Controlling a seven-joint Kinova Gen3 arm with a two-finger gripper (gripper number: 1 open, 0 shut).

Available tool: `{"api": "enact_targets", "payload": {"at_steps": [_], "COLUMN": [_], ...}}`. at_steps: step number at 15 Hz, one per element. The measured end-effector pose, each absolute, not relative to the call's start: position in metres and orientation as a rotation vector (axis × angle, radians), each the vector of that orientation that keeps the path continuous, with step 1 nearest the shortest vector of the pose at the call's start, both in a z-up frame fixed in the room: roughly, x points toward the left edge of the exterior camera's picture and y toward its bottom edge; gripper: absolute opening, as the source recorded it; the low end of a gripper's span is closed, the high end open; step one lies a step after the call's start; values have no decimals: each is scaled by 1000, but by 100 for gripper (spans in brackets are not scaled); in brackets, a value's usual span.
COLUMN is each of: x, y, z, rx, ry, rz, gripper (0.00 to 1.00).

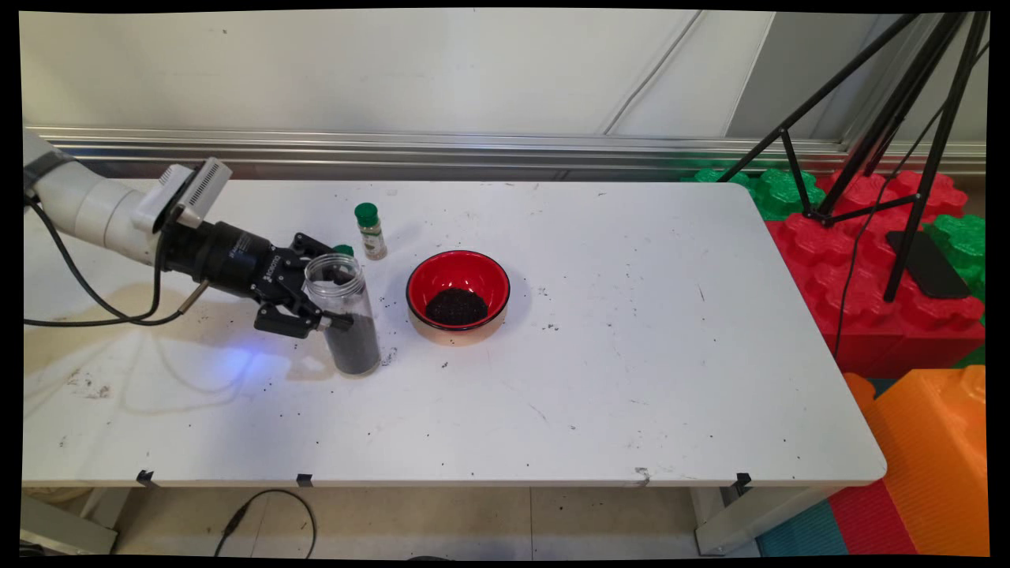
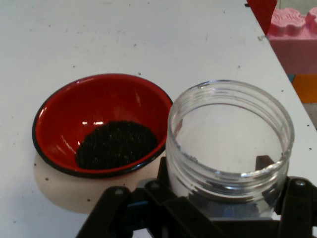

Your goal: Place the picked object on the table

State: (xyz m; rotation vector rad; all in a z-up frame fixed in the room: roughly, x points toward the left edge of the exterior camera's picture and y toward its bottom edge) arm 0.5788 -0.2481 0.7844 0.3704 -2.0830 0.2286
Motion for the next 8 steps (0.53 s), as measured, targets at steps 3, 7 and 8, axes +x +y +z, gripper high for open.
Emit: {"api": "enact_targets", "payload": {"at_steps": [3, 7, 8], "x": [579, 579, 579], "y": [-247, -246, -246], "z": [779, 773, 772], "rx": [373, 379, 380], "ry": [-2091, -2097, -2098], "rz": [227, 227, 226], "gripper": [0, 100, 100]}}
